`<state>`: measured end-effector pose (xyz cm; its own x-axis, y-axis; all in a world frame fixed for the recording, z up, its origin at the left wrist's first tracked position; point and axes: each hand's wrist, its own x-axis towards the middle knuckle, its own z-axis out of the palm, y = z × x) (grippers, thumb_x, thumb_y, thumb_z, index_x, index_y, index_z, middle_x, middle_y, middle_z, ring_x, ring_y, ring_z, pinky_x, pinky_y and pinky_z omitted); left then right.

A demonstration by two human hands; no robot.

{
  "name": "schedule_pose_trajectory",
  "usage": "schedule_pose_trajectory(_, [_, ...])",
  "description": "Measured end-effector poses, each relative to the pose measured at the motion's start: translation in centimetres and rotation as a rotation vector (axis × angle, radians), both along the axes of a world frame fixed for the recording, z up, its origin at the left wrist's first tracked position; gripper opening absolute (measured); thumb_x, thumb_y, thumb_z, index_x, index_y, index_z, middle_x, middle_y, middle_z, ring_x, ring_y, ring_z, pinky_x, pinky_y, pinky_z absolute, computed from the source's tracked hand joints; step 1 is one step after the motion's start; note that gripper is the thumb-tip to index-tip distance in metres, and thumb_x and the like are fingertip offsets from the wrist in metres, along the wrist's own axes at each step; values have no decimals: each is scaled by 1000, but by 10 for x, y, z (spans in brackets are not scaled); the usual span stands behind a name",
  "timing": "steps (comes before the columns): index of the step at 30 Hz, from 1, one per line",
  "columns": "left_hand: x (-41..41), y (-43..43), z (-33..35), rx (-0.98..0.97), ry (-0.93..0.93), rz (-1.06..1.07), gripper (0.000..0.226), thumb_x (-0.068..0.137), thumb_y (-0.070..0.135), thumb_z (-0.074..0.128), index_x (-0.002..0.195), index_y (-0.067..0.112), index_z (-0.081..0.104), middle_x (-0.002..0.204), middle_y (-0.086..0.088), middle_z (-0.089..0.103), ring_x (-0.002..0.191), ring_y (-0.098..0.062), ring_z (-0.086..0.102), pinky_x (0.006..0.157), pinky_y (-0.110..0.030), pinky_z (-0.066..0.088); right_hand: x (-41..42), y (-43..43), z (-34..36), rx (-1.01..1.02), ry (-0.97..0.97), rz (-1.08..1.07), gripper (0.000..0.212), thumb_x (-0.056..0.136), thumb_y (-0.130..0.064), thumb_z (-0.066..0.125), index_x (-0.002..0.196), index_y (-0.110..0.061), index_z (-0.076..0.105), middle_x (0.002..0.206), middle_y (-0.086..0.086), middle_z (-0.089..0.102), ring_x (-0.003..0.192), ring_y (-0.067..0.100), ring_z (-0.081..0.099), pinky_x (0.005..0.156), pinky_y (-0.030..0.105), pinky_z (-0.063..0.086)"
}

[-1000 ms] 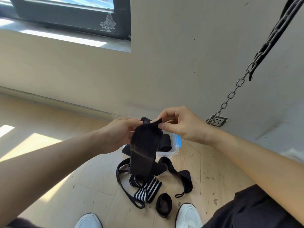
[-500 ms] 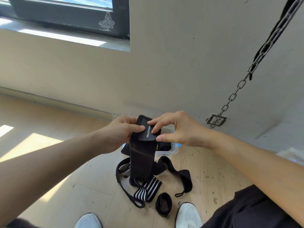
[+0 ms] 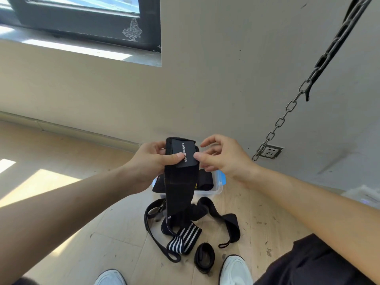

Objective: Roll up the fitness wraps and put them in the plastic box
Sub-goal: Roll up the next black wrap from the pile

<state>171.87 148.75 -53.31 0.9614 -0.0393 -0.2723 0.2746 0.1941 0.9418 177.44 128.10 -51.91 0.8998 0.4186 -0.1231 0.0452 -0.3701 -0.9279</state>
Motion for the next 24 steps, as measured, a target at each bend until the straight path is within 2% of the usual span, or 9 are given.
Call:
schedule_pose_trajectory(3, [-1, -4, 4, -69, -35, 28, 34, 91, -1, 67, 125, -2, 64, 115, -21, 75, 101, -29, 74, 82, -31, 63, -7, 8, -4, 122, 67, -21, 34, 87, -13, 78, 115, -14, 58, 91, 14, 76, 86, 22, 75, 85, 45, 62])
schedule_pose_trajectory(6, [-4, -9, 8, -13, -62, -12, 40, 84, 1, 74, 123, 5, 65, 111, -19, 76, 99, -29, 76, 78, -34, 63, -11, 14, -3, 132, -5, -56, 33, 86, -10, 79, 111, -16, 58, 89, 23, 72, 76, 18, 72, 78, 37, 61])
schedule_pose_trajectory(9, [-4, -12, 12, 22, -71, 19, 40, 86, -1, 75, 124, 6, 66, 108, -18, 77, 95, -28, 76, 70, -31, 62, -13, 17, 1, 138, -57, -64, 29, 88, -9, 77, 108, -13, 58, 87, 29, 68, 73, 20, 69, 76, 39, 61])
schedule_pose_trajectory(11, [-4, -11, 16, -13, -67, 59, 35, 89, 0, 72, 123, 4, 66, 108, -19, 76, 92, -27, 76, 67, -30, 62, -12, 19, 4, 203, -33, -63, 27, 91, -10, 74, 111, -11, 56, 86, 25, 71, 75, 22, 72, 77, 43, 62])
schedule_pose_trajectory(13, [-1, -9, 22, -39, -64, 82, 27, 92, 4, 69, 119, 4, 68, 106, -18, 77, 88, -24, 77, 64, -28, 61, -10, 19, 5, 267, 24, -70, 30, 93, -12, 71, 115, -11, 52, 90, 13, 76, 83, 25, 75, 80, 44, 62])
schedule_pose_trajectory(15, [2, -2, 28, -79, -63, 107, 24, 95, 9, 66, 119, 3, 68, 108, -17, 76, 88, -23, 76, 68, -29, 62, -8, 16, 2, 276, 97, -27, 37, 91, -13, 73, 120, -10, 51, 102, 7, 77, 96, 25, 74, 88, 44, 60])
schedule_pose_trajectory(17, [5, 7, 33, -125, -66, 130, 25, 98, 11, 63, 120, 0, 67, 114, -18, 74, 94, -25, 74, 79, -32, 64, -9, 12, -3, 211, 169, 105, 36, 92, -8, 72, 124, -7, 57, 111, 10, 76, 105, 24, 73, 95, 38, 57])
schedule_pose_trajectory(20, [5, 17, 36, -168, -76, 99, 23, 101, 9, 58, 121, 2, 66, 116, -18, 74, 102, -28, 75, 84, -34, 63, -7, 11, -9, 153, 186, 167, 24, 96, 0, 63, 119, -3, 66, 113, 11, 75, 103, 18, 72, 90, 28, 55])
schedule_pose_trajectory(24, [4, 23, 35, 139, -58, 162, 25, 99, 11, 62, 123, 10, 67, 97, -8, 78, 86, -18, 72, 72, -28, 59, 8, 10, 10, 352, 222, 88, 15, 103, -5, 51, 114, -6, 61, 101, 6, 72, 91, 13, 67, 83, 27, 53])
